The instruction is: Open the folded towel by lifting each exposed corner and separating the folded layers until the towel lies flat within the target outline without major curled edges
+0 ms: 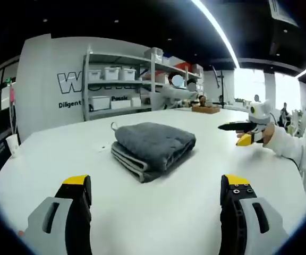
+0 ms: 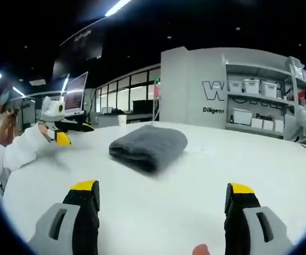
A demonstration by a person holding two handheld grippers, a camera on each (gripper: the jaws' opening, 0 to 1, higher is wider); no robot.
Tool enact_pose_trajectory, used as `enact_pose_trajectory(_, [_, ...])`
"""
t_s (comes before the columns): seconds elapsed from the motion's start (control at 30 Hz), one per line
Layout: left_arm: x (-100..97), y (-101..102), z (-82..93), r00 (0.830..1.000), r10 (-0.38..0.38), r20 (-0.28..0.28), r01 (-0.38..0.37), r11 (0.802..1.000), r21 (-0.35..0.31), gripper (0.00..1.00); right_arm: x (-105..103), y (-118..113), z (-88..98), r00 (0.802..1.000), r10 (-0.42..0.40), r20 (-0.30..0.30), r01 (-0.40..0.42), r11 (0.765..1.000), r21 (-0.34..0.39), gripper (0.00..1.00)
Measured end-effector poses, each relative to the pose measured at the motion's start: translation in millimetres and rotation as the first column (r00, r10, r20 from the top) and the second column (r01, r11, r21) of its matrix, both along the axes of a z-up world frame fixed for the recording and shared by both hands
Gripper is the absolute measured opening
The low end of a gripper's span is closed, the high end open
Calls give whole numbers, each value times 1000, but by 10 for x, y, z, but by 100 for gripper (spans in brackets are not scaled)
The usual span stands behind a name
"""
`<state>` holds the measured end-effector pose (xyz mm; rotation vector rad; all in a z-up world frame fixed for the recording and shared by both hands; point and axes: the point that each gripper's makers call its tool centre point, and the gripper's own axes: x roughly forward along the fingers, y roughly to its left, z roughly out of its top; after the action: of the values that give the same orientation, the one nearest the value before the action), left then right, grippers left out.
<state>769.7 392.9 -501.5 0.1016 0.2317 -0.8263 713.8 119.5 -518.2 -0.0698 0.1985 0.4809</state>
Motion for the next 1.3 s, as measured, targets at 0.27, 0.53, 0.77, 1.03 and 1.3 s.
enact_pose_trajectory(0.27, [3, 13, 9, 1000, 6, 2, -6, 1000, 1, 100, 13, -20, -20, 1000, -15, 2, 15, 999, -29, 99])
enact_pose_trajectory(0.53, [6, 36, 20, 1000, 15, 9, -15, 1000, 25, 100, 59, 157, -70, 1000, 1, -15, -2, 997, -80, 99])
enact_pose_trajectory(0.77, [-32, 16, 36, 1000, 8, 2, -8, 1000, 21, 100, 118, 477, -9, 998, 63, -12, -64, 989, -137, 99])
enact_pose_trajectory(1.03, [-34, 52, 48, 1000, 16, -3, -16, 1000, 21, 100, 306, 974, 143, 988, 151, 24, -138, 951, -277, 99])
enact_pose_trajectory(1.3, [-26, 83, 54, 1000, 21, -9, -21, 1000, 17, 100, 547, 1425, 164, 976, 211, 54, -174, 904, -390, 92])
